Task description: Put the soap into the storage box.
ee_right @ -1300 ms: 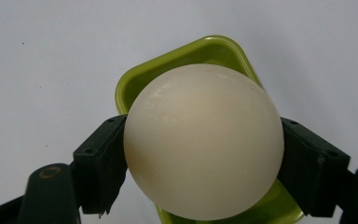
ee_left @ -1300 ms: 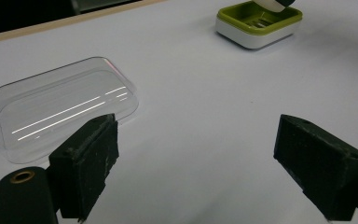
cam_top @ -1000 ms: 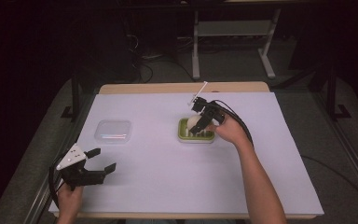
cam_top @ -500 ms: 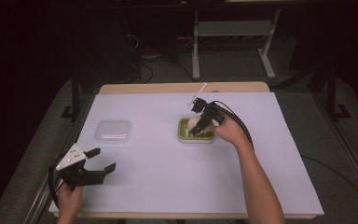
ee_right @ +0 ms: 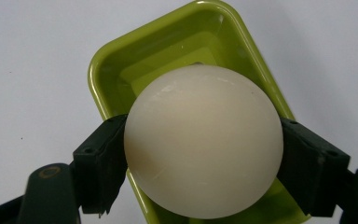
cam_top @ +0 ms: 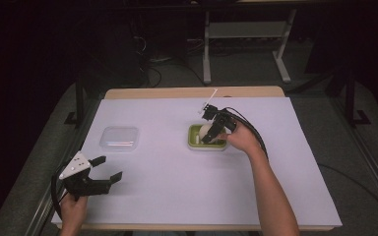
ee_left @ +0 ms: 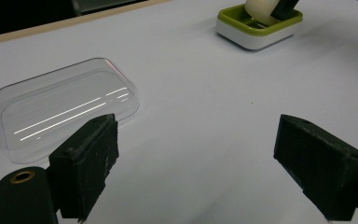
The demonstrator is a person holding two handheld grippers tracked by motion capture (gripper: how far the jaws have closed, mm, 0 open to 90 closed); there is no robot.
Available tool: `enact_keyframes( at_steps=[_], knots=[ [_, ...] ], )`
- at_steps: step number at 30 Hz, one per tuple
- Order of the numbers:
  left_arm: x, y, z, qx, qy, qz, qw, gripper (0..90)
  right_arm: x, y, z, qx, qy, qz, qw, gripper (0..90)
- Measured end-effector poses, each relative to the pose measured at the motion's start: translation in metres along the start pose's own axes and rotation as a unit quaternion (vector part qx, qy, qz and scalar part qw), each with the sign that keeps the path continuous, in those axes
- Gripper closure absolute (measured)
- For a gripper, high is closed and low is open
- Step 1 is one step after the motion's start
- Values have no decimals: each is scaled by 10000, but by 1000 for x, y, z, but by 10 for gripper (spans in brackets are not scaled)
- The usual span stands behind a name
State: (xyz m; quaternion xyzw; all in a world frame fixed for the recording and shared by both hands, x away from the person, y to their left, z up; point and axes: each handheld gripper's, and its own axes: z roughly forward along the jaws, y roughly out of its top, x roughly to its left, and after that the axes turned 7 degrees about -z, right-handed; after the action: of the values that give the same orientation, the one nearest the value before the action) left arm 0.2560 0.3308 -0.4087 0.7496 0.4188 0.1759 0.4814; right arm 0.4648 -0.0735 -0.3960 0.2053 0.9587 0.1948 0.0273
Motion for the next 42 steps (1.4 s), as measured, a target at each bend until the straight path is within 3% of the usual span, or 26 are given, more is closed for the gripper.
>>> enact_keyframes(
  at_steps=[28, 32, 35, 42],
  knots=[
    [0, 0, 0, 0, -4, 7, 10000, 132, -1, 1, 3, 72, -18, 61, 10000, 223],
    [0, 0, 0, -2, -3, -1, 10000, 131, -2, 1, -3, -163, -46, 18, 9999, 271],
    [-1, 1, 0, 4, -6, 18, 10000, 132, -1, 1, -11, -296, -109, -9, 9995, 368],
    [-1, 1, 0, 13, -9, 26, 10000, 132, -3, -5, -14, -264, -30, 107, 9996, 323]
  ],
)
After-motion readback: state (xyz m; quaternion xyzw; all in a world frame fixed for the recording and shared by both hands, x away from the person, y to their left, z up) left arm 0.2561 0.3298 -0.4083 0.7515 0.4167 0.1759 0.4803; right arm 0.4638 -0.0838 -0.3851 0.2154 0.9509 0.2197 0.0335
